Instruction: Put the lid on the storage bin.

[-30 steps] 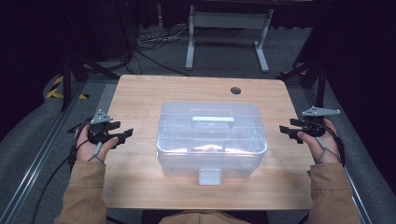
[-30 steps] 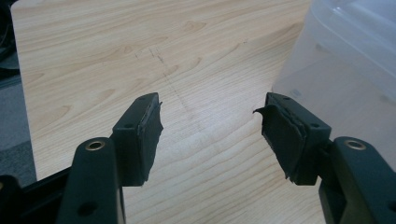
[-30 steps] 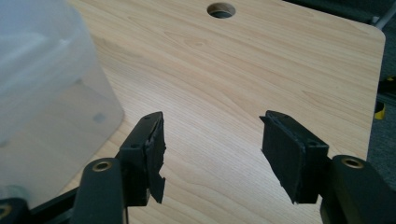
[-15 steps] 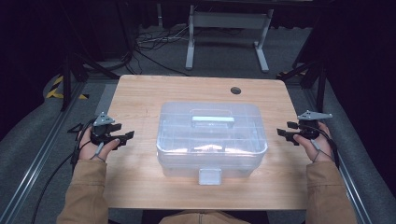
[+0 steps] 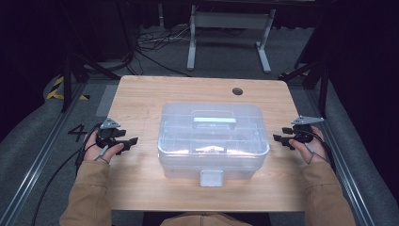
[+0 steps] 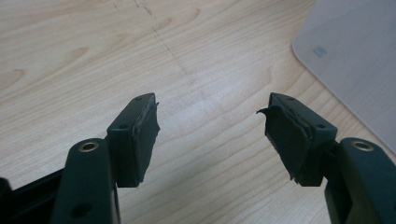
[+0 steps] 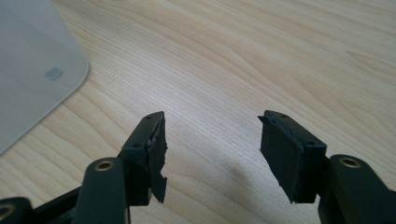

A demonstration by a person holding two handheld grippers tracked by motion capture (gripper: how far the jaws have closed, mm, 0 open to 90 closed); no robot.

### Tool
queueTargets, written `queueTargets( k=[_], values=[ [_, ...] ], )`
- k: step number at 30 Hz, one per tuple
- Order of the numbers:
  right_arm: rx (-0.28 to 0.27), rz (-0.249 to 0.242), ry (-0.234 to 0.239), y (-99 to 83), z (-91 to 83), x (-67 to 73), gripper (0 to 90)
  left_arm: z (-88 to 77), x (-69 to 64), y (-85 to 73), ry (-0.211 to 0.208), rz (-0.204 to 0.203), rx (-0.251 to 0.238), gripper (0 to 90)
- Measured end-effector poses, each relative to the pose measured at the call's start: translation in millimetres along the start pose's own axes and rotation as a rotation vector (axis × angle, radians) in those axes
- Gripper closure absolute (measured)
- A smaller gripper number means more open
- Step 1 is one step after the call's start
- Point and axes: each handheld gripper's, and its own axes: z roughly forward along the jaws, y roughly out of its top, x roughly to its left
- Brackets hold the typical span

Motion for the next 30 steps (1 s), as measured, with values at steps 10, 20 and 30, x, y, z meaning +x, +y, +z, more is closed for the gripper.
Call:
queueTargets(
  k=[10,20,30],
  values=[
    [0.012,-0.017,0.019,-3.8,11.0,3.7,41.1,8.2,-1.4,-3.0,-0.016,0.016,0.040,35.2],
    [-0.003,-0.015,0.036,-7.8,18.3,4.7,41.3,14.6,-3.0,-5.7,-0.039,0.045,0.079,33.7],
    [-0.010,-0.014,0.045,-11.1,22.8,4.5,40.6,19.1,-3.7,-7.9,-0.040,0.056,0.097,32.0]
  ],
)
